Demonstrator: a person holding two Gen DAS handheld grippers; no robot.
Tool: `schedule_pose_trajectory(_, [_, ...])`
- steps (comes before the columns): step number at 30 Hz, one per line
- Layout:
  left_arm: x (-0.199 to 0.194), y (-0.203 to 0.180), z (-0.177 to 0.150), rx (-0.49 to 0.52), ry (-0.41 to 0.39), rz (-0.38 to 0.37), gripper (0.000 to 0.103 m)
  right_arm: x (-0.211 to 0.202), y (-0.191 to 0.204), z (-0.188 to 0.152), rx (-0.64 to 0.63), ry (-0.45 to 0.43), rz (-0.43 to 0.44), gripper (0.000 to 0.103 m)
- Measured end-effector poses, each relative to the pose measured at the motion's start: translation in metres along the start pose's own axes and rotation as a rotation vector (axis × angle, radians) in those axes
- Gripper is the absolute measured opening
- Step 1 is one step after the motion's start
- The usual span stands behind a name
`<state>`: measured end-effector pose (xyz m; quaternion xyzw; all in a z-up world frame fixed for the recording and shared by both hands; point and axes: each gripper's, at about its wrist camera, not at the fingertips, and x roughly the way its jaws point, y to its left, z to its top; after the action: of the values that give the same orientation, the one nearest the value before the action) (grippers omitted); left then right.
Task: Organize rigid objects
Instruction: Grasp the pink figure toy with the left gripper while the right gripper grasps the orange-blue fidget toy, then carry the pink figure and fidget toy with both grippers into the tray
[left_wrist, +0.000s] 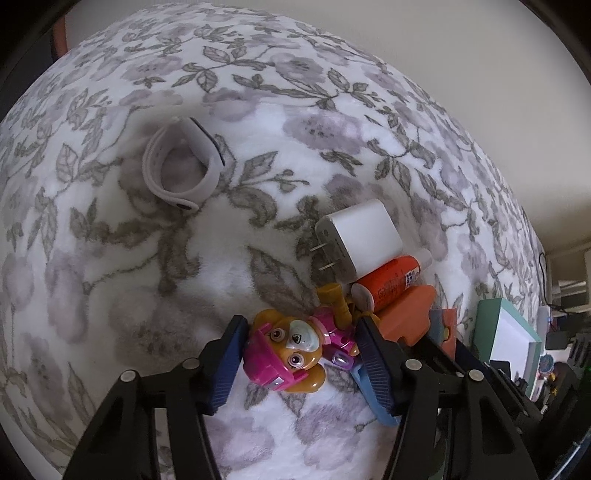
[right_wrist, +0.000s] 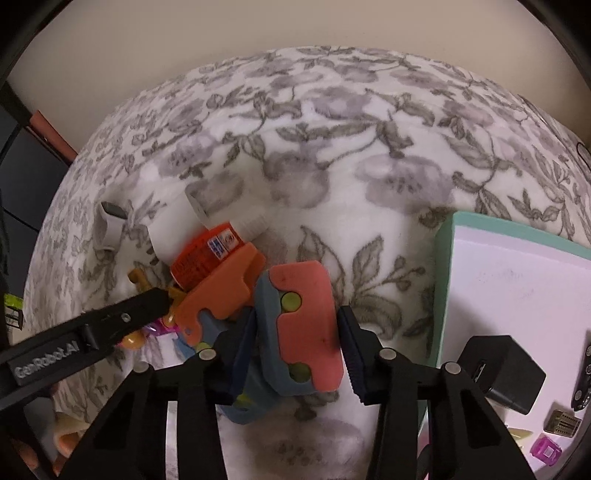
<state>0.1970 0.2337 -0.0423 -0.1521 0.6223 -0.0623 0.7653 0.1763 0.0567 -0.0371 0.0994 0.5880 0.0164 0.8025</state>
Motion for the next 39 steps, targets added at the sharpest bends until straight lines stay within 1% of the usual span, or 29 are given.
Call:
schedule_pose_trajectory(3, [0.001, -0.001, 0.000, 0.003, 0.000, 0.000, 0.064, 0.000, 0.002, -0.002, -0.015, -0.010, -0.016, 0.046])
schedule_pose_trajectory(10, [0.000, -0.001, -0.001, 0.004, -0.003, -0.003, 0.062, -0.005, 0.001, -0.004, 0.011, -0.024, -0.022, 0.045])
schedule_pose_trajectory(11, [-0.001, -0.002, -0.001, 0.006, -0.006, -0.008, 0.061, -0.008, 0.000, -0.005, 0.016, -0.031, -0.018, 0.045])
schedule_pose_trajectory(15, [-0.014, 0.000, 0.000, -0.001, -0.038, -0.029, 0.044, -0.017, -0.007, -0.007, 0.048, -0.047, -0.006, 0.045])
schedule_pose_trajectory(16, [-0.018, -0.001, 0.000, 0.007, -0.046, -0.030, 0.042, -0.020, -0.009, -0.008, 0.056, -0.054, -0.001, 0.045])
schedule_pose_trajectory(22, [-0.021, -0.002, -0.001, 0.004, -0.047, -0.034, 0.042, -0.032, -0.014, -0.011, 0.082, -0.075, 0.015, 0.045])
schedule_pose_trajectory(25, [-0.030, -0.002, 0.000, -0.002, -0.067, -0.072, 0.042, -0.040, -0.016, -0.014, 0.092, -0.092, 0.029, 0.045])
schedule_pose_trajectory(26, [-0.034, -0.003, 0.001, -0.001, -0.075, -0.083, 0.042, -0.042, -0.016, -0.015, 0.095, -0.096, 0.034, 0.045])
schedule_pose_trajectory(29, [-0.045, -0.007, 0.001, 0.011, -0.104, -0.077, 0.042, -0.048, -0.017, -0.015, 0.106, -0.110, 0.049, 0.045])
schedule_pose_trajectory(31, [-0.055, -0.008, 0.002, 0.010, -0.125, -0.104, 0.042, -0.055, -0.018, -0.017, 0.108, -0.124, 0.053, 0.045])
schedule_pose_trajectory(33, [-0.064, -0.010, 0.002, 0.015, -0.147, -0.111, 0.042, -0.061, -0.020, -0.018, 0.111, -0.134, 0.055, 0.045])
schedule_pose_trajectory(37, [-0.088, -0.018, 0.001, 0.031, -0.199, -0.113, 0.042, -0.075, -0.028, -0.024, 0.136, -0.153, 0.061, 0.045])
schedule_pose_trajectory(39, [-0.100, -0.024, -0.001, 0.040, -0.225, -0.125, 0.042, -0.083, -0.036, -0.027, 0.154, -0.163, 0.051, 0.045])
